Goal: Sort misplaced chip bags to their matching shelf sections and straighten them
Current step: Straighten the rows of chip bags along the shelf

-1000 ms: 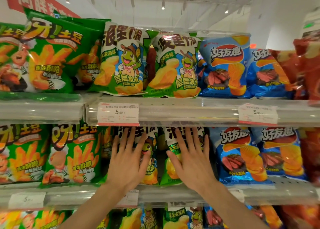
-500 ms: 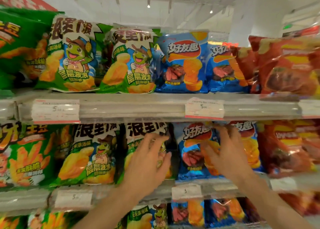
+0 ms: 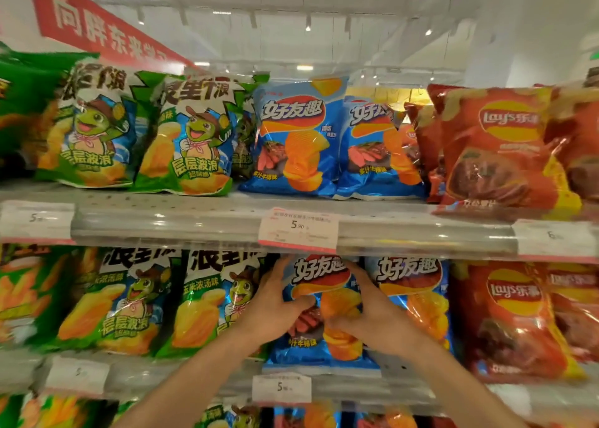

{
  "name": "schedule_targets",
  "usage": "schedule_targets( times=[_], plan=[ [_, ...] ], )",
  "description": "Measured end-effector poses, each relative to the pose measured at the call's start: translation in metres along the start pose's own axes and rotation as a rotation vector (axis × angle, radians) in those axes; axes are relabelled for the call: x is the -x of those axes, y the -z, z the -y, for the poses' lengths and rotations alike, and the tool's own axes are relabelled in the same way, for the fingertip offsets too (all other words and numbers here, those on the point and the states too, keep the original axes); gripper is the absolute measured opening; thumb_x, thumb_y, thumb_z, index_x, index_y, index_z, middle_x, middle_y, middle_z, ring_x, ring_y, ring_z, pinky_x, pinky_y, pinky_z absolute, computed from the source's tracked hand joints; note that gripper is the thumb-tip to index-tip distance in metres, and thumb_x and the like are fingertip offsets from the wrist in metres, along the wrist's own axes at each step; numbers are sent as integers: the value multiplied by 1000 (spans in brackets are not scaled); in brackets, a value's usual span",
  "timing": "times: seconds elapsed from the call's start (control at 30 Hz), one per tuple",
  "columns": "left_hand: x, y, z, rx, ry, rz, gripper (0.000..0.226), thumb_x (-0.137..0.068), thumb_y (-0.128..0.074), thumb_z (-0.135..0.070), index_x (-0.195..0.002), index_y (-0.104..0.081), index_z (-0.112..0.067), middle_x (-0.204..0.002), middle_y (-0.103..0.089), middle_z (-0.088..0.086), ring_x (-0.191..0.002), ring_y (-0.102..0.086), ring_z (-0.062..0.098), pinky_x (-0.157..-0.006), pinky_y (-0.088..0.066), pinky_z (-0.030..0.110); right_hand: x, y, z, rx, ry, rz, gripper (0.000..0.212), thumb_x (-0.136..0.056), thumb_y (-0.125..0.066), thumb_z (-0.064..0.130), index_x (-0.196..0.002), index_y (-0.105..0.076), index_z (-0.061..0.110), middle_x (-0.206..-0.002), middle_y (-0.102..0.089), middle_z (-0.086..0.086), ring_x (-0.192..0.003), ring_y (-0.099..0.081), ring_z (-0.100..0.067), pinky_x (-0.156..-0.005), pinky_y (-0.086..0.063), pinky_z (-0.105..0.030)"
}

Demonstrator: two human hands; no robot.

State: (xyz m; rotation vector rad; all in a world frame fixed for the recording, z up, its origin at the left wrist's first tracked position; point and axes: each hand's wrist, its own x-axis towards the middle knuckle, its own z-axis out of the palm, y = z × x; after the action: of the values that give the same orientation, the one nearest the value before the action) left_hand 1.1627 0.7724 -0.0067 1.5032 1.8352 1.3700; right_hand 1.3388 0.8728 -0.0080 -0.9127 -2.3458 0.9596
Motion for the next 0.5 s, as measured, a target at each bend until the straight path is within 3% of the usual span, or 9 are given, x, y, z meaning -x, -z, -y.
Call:
schedule_targets(
  times=[0.13,0.23,0.33,0.4,0.5],
  plan=[
    [-5,-3,2,60,37,36,74,-86,-72,-6,-134,-31,-44,-112,-56,-22,-72,-60,-20,-57,-47,4,-3,-3,-4,-67,53,-24,105,-72,-86,25,-148,-18,48,-144,-46,8,-110,-58,-6,-76,-48,-7],
    [-9,0,5,70,21,20,77,-80,-77,-5,-131,-35,-43,-115,-55,-27,-95,-57,-18,-69,-44,-1,-3,4,-4,-53,76,-30,111,-69,-87,30,-151,-14,46,-154,-30,15,-117,-56,-7,-81,-51,-9],
    [-12,4,6,76,17,54,82,-74,-84,-9,-135,-38,-40,-120,-55,-27,-105,-52,-18,-82,-43,1,-1,14,-1,-44,79,-6,112,-69,-89,31,-150,-13,47,-154,-25,17,-129,-38,1,-78,-42,1],
    [-15,6,8,66,16,85,87,-71,-87,-11,-138,-38,-38,-124,-56,-25,-111,-52,-12,-89,-44,7,-1,17,1,-58,55,22,113,-69,-89,29,-151,-14,44,-141,-37,24,-113,-44,12,-74,-40,3],
    [-18,7,10,48,15,99,91,-66,-90,-13,-135,-38,-41,-124,-57,-23,-113,-53,-9,-87,-44,7,1,20,4,-82,31,56,111,-70,-89,26,-153,-16,40,-117,-36,40,-95,-43,28,-71,-38,4]
  ],
)
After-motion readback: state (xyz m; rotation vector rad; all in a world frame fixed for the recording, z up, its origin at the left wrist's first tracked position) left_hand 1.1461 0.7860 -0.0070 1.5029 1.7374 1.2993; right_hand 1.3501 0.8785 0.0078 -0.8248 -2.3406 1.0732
